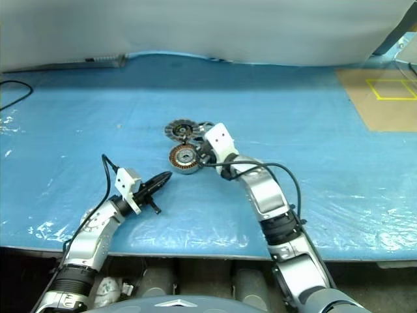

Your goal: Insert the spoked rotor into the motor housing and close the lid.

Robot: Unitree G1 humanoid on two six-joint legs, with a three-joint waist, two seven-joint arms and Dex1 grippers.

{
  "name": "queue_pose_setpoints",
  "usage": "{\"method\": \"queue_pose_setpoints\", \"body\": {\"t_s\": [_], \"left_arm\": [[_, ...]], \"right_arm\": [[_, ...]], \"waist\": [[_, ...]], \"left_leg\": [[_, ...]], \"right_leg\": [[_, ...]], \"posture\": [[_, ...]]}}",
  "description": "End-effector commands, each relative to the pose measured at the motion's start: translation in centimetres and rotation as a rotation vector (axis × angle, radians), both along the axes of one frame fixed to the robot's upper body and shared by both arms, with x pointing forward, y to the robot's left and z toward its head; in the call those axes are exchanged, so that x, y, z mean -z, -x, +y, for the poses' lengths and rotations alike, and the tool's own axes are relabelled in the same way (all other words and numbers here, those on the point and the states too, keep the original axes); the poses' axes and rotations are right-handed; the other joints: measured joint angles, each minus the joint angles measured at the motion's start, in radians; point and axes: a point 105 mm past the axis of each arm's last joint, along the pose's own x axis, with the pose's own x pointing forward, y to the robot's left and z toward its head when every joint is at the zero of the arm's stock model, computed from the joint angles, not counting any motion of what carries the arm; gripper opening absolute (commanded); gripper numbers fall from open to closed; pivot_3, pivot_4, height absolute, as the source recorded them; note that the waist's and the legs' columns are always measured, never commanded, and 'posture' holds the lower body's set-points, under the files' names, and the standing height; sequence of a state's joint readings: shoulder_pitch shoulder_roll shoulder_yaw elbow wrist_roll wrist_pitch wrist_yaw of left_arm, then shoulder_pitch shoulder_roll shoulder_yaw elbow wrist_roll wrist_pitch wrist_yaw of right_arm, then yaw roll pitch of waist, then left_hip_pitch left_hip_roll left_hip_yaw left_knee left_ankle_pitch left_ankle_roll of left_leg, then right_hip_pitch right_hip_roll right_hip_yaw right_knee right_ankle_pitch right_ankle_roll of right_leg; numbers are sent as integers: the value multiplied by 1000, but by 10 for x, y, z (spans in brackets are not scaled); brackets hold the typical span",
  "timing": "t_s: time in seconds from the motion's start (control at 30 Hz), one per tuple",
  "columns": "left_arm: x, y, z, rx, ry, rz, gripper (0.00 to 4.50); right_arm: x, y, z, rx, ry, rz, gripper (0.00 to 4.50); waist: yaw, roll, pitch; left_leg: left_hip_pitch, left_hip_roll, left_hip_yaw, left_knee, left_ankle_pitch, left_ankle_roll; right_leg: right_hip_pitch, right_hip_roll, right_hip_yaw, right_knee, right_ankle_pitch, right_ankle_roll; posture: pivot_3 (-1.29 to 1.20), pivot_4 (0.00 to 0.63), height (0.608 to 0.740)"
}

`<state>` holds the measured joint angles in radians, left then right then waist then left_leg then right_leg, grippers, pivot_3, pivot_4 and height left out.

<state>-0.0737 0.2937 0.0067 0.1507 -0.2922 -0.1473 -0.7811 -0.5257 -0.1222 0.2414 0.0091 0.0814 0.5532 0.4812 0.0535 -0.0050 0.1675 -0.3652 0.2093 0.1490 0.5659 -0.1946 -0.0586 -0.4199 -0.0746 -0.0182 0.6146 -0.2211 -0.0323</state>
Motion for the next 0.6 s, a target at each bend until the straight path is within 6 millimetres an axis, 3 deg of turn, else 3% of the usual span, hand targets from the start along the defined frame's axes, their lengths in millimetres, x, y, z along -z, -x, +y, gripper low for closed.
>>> {"method": "queue_pose_setpoints", "body": {"t_s": [0.03,0.6], "left_arm": [[-6,1,2,-9,13,-32,0],[-9,0,5,-29,5,-34,0]], "right_arm": [[-5,-6,11,1,-27,10,541],[14,-4,39,-61,-20,68,541]], "waist": [[-2,0,0],[-11,0,0]], "left_leg": [[0,0,0,0,0,0],[0,0,0,0,0,0]], "right_leg": [[0,0,0,0,0,0],[0,0,0,0,0,0]], "posture": [[0,150,740],[0,150,740]]}}
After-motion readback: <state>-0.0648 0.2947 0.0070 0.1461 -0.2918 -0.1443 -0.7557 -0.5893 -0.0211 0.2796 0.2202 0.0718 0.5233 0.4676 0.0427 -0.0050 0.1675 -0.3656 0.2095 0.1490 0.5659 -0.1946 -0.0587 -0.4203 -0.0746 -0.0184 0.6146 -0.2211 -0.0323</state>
